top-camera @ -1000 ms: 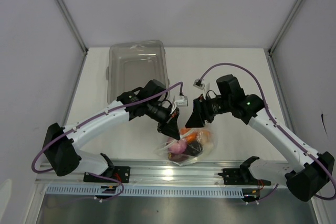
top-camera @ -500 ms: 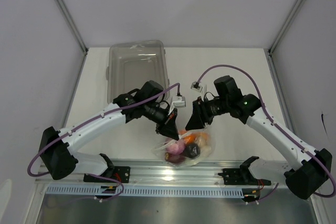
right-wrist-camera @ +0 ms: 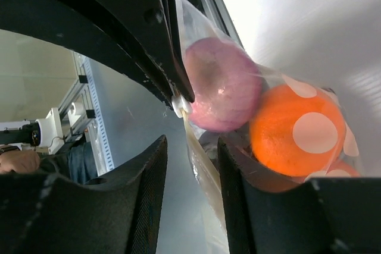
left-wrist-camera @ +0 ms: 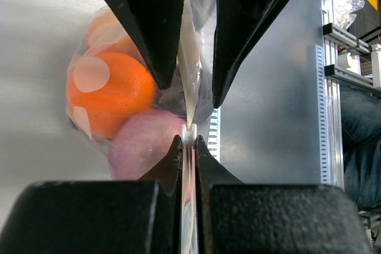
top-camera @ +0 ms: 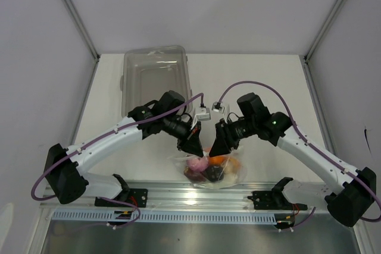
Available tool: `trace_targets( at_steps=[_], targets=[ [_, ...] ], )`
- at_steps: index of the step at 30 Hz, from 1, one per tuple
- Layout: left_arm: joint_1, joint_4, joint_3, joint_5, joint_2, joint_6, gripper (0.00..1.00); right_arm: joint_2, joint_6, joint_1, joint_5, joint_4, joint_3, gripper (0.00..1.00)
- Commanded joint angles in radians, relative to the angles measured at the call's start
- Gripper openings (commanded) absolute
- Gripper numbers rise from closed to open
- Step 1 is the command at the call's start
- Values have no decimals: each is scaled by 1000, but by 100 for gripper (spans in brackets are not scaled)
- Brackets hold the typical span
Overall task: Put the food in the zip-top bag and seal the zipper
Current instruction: Zip the zipper food storage bag at the center of the board.
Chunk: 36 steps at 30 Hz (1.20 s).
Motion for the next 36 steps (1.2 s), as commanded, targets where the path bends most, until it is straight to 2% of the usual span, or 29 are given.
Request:
trace_targets(
  at_steps=[1,8,14,19,25,28,30,36],
  targets=[
    [18,34,5,8,-44,-6,1,-26,13,21,7,7,-12,41],
    [22,39,3,13,-41,-12,1,-31,3,36,54,-11,-6,39],
    [21,42,0,24,-39,-15,0,-9,-3,36,107,-8,30,47],
    [21,45,-1,33,-41,-15,1,35,-32,36,111,-26,76,48],
    [21,54,-4,39,-39,-15,0,60,-61,36,53,-48,95,42],
    [22,65,-14,38,-41,-21,0,60,-60,38,30,-48,92,34],
    [22,66,-7,34,-44,-23,1,57,-58,39,18,-48,84,25],
    [24,56,-7,27,-42,-13,1,34,-43,44,1,-34,55,15]
  ],
)
